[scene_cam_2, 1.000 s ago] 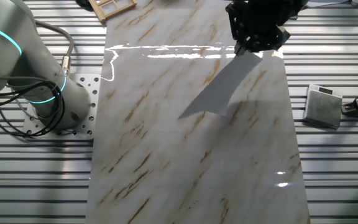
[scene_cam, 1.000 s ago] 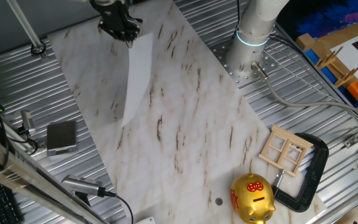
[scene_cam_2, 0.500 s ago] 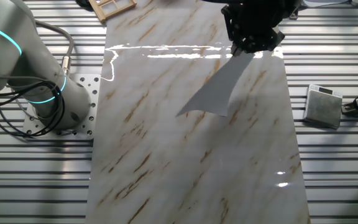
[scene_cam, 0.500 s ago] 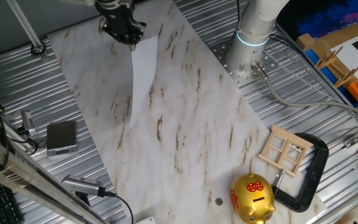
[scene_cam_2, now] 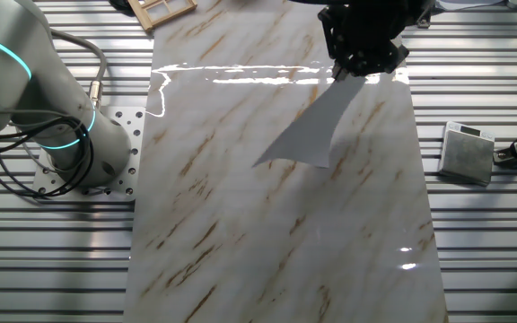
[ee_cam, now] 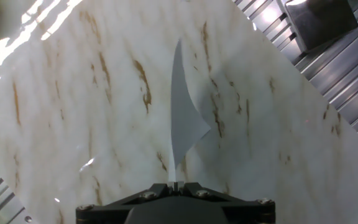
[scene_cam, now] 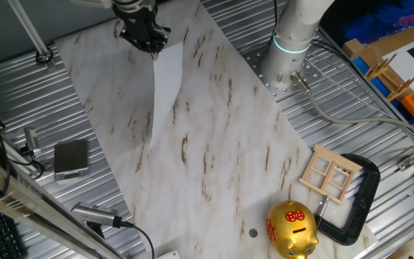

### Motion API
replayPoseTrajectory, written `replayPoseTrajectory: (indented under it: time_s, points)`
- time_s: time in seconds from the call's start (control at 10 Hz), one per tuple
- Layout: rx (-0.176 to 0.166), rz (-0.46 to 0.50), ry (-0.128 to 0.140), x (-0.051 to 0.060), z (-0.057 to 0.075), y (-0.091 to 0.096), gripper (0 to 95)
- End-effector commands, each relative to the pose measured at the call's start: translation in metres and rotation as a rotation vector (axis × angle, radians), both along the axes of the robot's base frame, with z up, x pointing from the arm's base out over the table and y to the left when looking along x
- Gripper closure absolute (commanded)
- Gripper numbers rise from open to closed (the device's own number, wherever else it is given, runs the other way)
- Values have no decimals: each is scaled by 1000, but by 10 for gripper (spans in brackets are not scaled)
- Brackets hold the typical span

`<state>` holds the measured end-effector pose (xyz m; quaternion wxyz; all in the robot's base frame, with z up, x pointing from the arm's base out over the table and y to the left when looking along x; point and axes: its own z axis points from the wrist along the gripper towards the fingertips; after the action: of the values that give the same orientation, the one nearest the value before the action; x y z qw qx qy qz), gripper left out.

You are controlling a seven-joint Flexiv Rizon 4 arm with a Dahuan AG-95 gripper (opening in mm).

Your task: Flip over and spread out the paper that is laid flat on the table

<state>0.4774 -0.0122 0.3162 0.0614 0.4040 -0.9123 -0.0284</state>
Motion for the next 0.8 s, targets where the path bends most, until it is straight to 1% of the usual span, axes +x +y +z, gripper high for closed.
replayPoseTrajectory:
  time_s: [0.1, 0.3, 0.5, 0.6, 0.7, 0.8]
  points:
    - [-1, -17, 3, 1, 0, 0, 950]
    - [-7, -32, 5, 1, 0, 0, 950]
    - [0, -33, 3, 1, 0, 0, 570]
    - [-1, -31, 3, 1, 0, 0, 570]
    - [-1, -26, 4, 1, 0, 0, 380]
    - [1, -19, 4, 1, 0, 0, 380]
